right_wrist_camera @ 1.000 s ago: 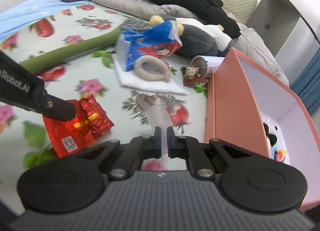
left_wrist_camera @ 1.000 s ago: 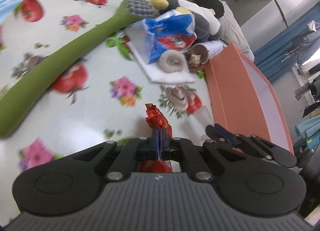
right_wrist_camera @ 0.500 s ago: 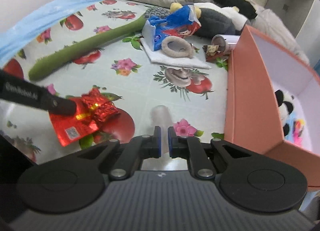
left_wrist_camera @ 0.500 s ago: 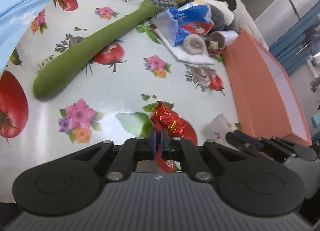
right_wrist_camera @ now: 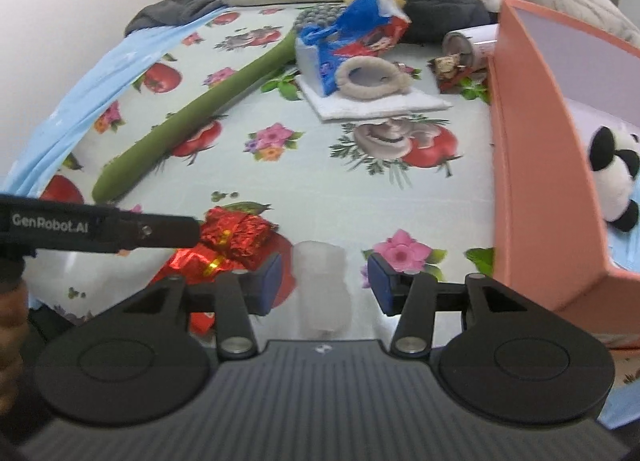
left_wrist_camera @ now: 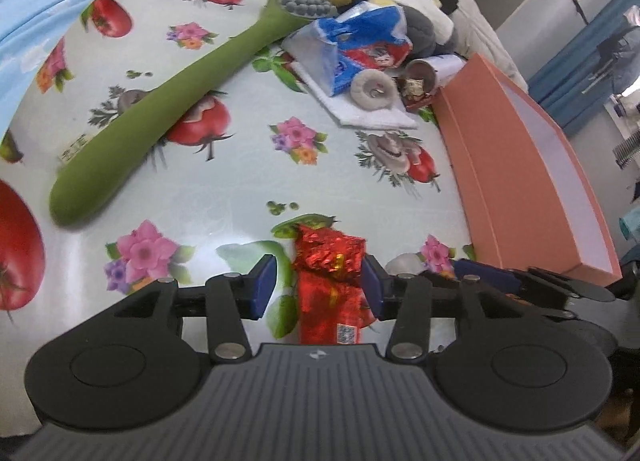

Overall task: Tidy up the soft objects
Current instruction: 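Lift the red packet with the left tool while right grasps the frosted plastic bottle, then carry the red packet and frosted bottle over the pink box with both tools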

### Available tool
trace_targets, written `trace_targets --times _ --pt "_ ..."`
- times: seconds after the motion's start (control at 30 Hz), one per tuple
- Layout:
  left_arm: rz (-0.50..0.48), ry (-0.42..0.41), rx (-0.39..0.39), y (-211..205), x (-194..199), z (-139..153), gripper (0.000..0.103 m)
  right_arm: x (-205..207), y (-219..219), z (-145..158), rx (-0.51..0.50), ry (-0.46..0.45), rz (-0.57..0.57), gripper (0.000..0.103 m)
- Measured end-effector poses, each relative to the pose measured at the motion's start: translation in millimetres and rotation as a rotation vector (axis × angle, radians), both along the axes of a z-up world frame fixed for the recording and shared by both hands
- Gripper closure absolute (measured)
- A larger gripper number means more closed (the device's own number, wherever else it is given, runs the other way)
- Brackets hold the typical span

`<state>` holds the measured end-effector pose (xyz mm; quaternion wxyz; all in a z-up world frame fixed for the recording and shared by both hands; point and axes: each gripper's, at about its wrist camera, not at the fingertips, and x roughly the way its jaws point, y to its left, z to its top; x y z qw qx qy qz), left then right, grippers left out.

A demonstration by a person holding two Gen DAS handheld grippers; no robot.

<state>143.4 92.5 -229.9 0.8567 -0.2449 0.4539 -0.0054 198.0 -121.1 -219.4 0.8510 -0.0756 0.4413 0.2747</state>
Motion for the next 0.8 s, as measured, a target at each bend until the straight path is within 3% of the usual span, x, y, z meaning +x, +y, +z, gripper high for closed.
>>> trace_targets --times 0.2,0.27,0.3,0.4,0.8 --pt "-0.029 0.003 0.022 -7.6 10.6 0.3 0.045 6.0 7.1 -21.7 -0.035 0.038 -0.034 0.054" --pt "-0.044 0.005 0.024 -11.1 14.5 1.6 0.038 6.5 4.9 -24.3 -0.001 0.045 -0.027 0.062" --pt "-0.052 0.001 0.026 -13.2 15.7 2.9 0.036 7.0 3.6 -24.2 0.016 0.055 -0.024 0.075" --pt "-0.074 -0.01 0.039 -20.1 18.4 6.6 0.033 6.1 0.1 -20.0 0.036 0.063 -0.032 0.078" --pt "-0.092 0.042 0.164 -38.9 32.7 -14.2 0.032 5.6 -21.1 -15.4 -0.033 0.0 -0.116 0.078"
